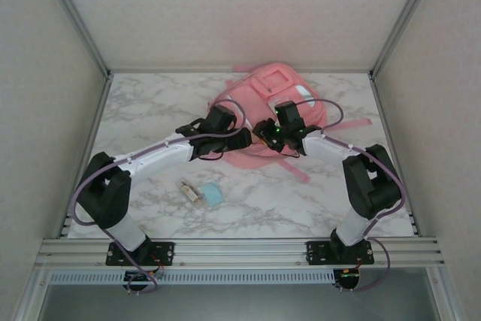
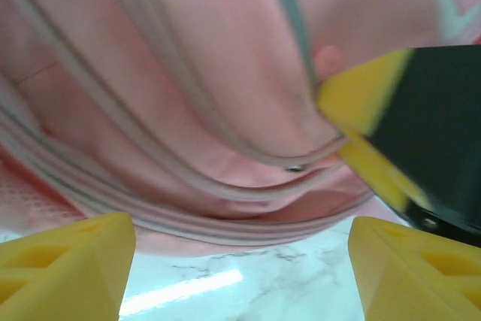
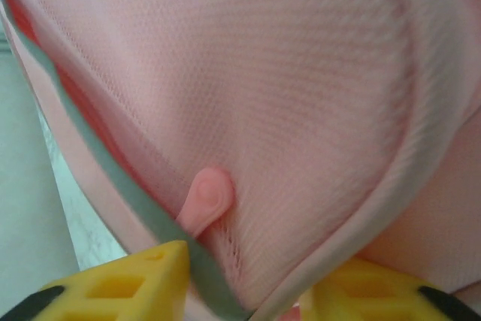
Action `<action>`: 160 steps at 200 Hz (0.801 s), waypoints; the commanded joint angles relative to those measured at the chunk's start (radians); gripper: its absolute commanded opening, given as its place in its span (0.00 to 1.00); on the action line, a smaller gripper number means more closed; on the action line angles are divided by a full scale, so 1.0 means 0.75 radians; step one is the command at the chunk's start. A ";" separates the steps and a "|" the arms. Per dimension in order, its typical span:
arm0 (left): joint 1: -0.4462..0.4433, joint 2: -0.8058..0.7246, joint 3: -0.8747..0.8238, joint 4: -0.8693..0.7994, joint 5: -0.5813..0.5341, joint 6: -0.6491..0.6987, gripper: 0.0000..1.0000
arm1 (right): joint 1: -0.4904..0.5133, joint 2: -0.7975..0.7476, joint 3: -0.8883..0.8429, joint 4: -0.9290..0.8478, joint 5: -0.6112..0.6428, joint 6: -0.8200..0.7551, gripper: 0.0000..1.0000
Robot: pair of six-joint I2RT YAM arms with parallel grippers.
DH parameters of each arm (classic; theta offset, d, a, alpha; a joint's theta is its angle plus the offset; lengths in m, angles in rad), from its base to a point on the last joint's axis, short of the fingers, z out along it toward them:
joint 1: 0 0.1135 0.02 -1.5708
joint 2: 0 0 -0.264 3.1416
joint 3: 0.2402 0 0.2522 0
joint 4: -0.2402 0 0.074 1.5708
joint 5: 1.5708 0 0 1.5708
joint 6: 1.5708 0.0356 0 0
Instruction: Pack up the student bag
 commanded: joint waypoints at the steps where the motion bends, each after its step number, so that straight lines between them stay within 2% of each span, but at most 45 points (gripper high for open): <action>1: 0.010 -0.025 -0.023 0.033 -0.086 -0.059 0.75 | 0.032 -0.086 -0.030 -0.066 -0.069 -0.015 0.46; 29: 0.045 -0.113 -0.050 0.036 -0.208 -0.054 0.79 | 0.098 -0.094 -0.089 0.041 -0.112 0.063 0.51; 76: 0.134 -0.212 -0.099 0.015 -0.235 -0.040 0.80 | 0.130 -0.066 -0.076 0.163 -0.231 0.125 0.51; 99: 0.135 -0.234 -0.129 0.022 -0.237 -0.026 0.79 | 0.102 -0.170 -0.074 -0.026 -0.105 0.011 0.51; 136: 0.098 -0.212 -0.137 0.046 -0.193 0.060 0.76 | 0.033 -0.338 -0.040 -0.375 0.243 -0.201 0.50; 160: 0.044 -0.180 -0.114 0.031 -0.194 0.117 0.75 | -0.052 -0.332 -0.026 -0.401 0.248 -0.235 0.50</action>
